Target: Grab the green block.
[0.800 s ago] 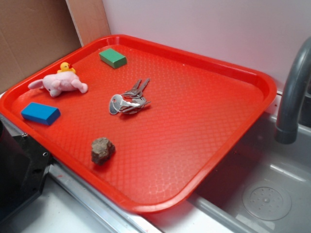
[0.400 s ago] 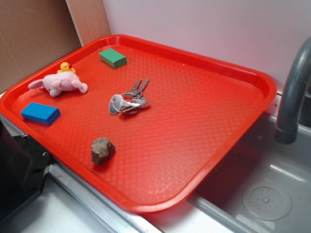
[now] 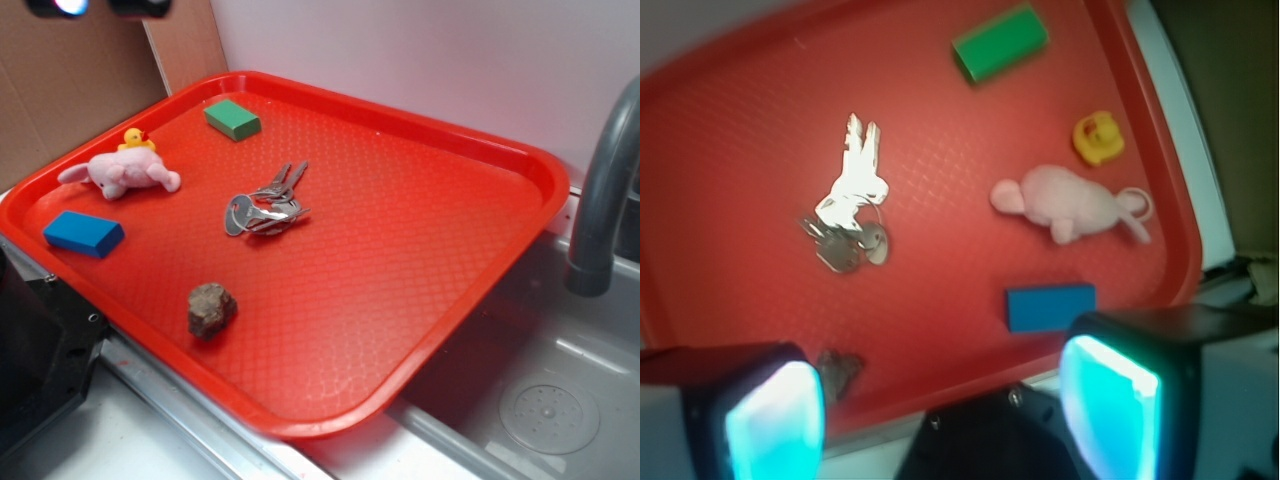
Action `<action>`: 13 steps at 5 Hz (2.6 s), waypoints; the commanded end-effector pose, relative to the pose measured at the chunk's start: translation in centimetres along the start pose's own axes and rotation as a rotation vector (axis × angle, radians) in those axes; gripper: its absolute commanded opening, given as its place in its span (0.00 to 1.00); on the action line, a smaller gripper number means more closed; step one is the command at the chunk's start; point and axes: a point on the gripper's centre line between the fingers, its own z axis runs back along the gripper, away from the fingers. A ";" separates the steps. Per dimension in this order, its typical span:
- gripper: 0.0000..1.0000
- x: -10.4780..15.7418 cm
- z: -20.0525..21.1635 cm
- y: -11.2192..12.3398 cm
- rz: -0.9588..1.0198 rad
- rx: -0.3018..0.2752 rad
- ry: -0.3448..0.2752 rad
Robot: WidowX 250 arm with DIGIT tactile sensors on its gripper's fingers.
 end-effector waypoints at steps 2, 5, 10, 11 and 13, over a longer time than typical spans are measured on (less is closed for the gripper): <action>1.00 2.4 -0.3 2.9 0.404 -0.282 -0.252; 1.00 11.3 -5.7 1.3 0.667 -0.124 -0.295; 1.00 12.9 -10.1 7.5 0.899 -0.029 -0.278; 1.00 13.3 -11.8 7.8 0.903 -0.007 -0.243; 1.00 14.6 -14.5 6.0 0.877 0.019 -0.210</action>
